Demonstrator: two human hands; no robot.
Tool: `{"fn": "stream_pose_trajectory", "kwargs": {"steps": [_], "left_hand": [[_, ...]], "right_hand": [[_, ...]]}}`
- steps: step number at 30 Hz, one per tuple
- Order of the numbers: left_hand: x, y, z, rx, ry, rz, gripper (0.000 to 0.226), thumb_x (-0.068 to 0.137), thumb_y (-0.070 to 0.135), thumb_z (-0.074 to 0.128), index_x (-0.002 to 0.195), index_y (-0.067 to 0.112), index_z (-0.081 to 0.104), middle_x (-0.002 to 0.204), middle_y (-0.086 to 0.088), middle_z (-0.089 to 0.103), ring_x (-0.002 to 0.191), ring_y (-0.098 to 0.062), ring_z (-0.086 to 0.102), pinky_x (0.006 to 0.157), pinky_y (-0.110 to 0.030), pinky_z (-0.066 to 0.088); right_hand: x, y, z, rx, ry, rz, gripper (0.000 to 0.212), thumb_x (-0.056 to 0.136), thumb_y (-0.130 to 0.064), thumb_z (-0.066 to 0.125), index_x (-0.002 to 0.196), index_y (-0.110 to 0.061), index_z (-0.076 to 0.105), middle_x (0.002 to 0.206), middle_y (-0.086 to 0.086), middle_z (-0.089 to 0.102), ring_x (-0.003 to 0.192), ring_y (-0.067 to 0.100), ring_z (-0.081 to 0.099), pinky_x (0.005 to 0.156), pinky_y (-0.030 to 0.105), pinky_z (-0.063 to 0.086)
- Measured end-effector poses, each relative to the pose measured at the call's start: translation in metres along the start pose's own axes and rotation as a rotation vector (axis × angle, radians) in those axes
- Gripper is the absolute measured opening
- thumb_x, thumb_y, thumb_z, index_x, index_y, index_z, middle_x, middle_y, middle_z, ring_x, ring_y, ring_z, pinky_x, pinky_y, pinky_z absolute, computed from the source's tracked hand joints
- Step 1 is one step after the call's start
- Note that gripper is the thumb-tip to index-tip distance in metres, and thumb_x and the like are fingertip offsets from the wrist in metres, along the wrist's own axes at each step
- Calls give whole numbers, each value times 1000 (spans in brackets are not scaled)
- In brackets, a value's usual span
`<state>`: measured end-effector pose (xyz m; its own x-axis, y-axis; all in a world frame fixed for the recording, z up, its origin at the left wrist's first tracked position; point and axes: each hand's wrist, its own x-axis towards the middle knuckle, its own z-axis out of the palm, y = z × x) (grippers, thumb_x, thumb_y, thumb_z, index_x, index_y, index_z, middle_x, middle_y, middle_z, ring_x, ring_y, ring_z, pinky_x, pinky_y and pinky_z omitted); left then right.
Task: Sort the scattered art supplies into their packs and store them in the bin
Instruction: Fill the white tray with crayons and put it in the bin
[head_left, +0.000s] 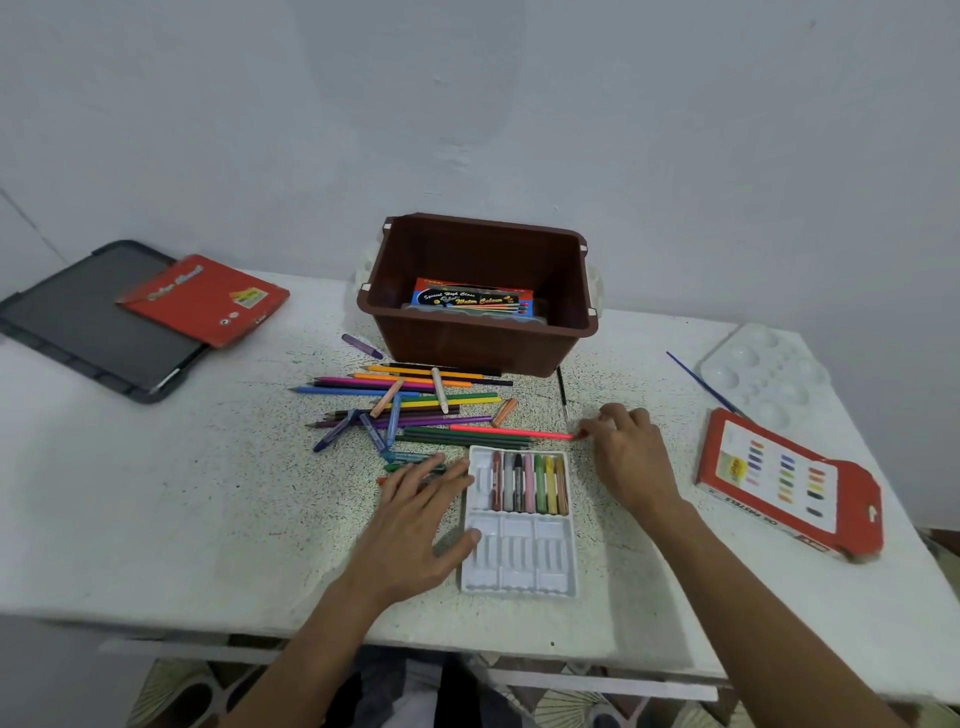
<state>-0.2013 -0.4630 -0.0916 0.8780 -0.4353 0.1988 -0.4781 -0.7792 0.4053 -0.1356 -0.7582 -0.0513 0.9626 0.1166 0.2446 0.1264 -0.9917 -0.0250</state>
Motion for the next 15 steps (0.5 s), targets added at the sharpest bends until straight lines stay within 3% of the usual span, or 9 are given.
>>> {"fn": "stream_pose_trajectory", "kwargs": {"steps": [4,7,11,15], "left_hand": [[0,0,0,-14,1,11,53,101,58,29,146,31,41,156,19,32,148,-7,14,118,-43,13],[0,-1,0,-27,8,11,52,101,56,31,145,31,42,155,19,34,148,-8,17,117,-42,14],[0,-2,1,-16,10,26,51,101,55,34,145,30,42,155,19,33,148,-8,17,118,-41,14],[1,-2,1,-7,-4,25,51,101,55,33,145,31,41,154,19,34,147,-7,17,117,-41,14]], "right_hand": [[0,7,4,-99,-1,-33,11,83,-12,73,94,-12,70,94,10,66,86,33,57,70,45,50],[-1,7,2,-71,42,5,10,87,-11,70,97,-9,69,91,10,67,83,34,56,69,44,48],[-3,-15,-14,292,127,69,10,92,-10,64,101,-8,69,90,6,67,81,27,57,67,36,46],[-8,-52,-36,777,32,226,11,94,-14,63,103,-14,68,87,-5,68,76,7,63,68,18,48]]}}
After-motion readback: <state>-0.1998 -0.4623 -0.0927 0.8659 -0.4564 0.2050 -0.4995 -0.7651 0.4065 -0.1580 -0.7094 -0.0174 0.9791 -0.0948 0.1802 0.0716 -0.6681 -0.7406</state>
